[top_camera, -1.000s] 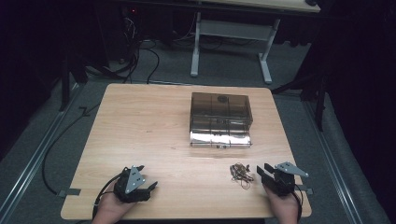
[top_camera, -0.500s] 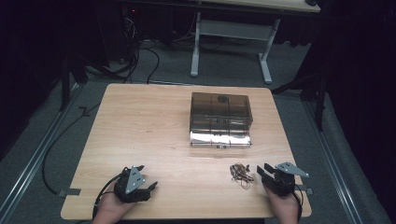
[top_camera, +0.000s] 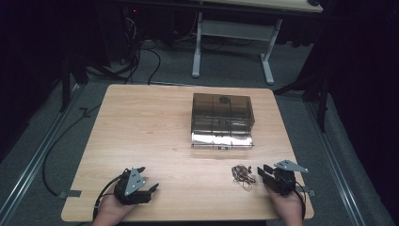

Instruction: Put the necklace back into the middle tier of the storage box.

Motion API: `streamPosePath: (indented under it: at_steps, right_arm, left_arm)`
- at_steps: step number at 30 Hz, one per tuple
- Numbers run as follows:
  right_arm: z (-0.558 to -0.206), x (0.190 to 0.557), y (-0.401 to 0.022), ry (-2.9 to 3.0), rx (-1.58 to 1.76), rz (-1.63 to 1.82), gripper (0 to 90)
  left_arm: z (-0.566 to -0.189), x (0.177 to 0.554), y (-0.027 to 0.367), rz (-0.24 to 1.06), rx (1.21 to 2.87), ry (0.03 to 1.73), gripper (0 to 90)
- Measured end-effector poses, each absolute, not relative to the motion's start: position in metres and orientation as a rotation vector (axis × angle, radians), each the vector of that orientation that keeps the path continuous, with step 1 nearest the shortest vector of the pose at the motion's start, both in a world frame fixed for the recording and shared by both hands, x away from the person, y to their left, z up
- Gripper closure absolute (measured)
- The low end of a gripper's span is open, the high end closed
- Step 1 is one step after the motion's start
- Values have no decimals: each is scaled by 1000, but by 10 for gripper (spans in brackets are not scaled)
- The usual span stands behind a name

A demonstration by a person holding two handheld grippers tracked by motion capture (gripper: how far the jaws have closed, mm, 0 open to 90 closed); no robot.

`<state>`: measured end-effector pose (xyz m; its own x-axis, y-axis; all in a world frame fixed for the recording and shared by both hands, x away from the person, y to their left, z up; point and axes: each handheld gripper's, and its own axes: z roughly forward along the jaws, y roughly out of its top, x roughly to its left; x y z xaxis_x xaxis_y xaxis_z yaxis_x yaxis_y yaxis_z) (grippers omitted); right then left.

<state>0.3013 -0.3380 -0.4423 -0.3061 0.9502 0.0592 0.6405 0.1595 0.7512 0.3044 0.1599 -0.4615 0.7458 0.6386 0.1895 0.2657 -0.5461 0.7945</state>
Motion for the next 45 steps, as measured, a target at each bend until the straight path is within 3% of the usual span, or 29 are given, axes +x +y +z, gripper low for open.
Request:
streamPosePath:
  at_steps: [13, 45]
  right_arm:
    - [-432, 312, -335, 2147, 1560, 839, 707]
    - [-413, 332, -312, 2458, 1527, 512, 716]
  left_arm:
    - [-461, 304, 160, 597, 2146, 676, 241]
    - [-461, 305, 160, 578, 2151, 670, 242]
